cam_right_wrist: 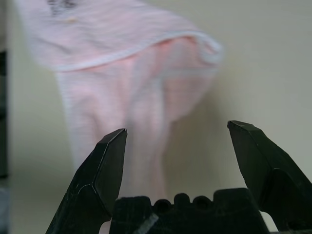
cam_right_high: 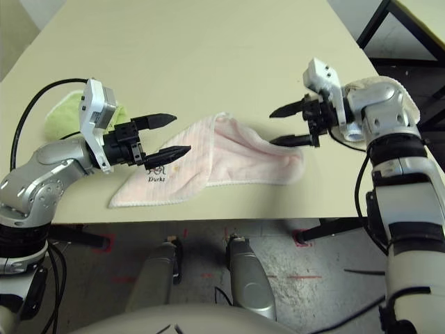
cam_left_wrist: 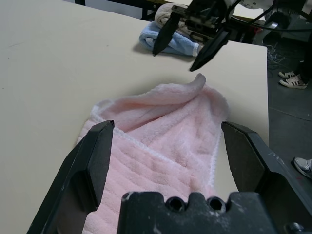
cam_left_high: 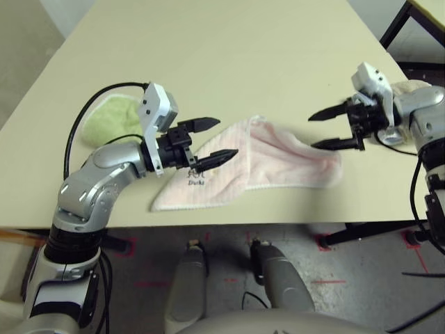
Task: Fold the towel and set it aside.
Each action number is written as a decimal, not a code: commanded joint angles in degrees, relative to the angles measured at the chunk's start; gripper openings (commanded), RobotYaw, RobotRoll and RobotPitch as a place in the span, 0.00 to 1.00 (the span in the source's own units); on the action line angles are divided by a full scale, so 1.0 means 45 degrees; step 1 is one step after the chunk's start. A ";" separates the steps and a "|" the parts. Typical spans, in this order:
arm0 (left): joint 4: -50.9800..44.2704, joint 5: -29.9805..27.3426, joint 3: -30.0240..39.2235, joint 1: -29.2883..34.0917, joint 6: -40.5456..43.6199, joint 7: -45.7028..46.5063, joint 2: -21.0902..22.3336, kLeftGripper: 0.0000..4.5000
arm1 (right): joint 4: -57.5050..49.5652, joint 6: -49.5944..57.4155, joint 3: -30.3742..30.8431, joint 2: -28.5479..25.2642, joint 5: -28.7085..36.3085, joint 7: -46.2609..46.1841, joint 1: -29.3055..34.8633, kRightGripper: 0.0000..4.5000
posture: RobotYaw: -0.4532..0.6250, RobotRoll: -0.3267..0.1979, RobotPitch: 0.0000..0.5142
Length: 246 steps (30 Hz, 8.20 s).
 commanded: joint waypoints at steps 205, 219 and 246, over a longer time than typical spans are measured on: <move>0.4895 0.0727 0.4027 -0.4061 -0.1384 0.7373 -0.3747 0.00 | 0.2912 -0.1729 -0.3704 0.0663 -0.1005 -0.8614 -0.3444 0.00 | 0.53 0.62 0.25; 0.2972 0.0706 0.2850 0.1543 -0.3449 0.2676 -0.2252 0.00 | 0.2277 -0.0369 -0.3555 0.0220 -0.0239 -0.1519 -0.0837 0.00 | 0.54 0.62 0.34; 0.3555 0.0728 0.1350 0.3373 -0.2182 -0.5685 0.3783 0.00 | 0.1651 0.0506 -0.0773 -0.2646 -0.2399 0.1190 0.1124 0.00 | 0.49 0.62 0.38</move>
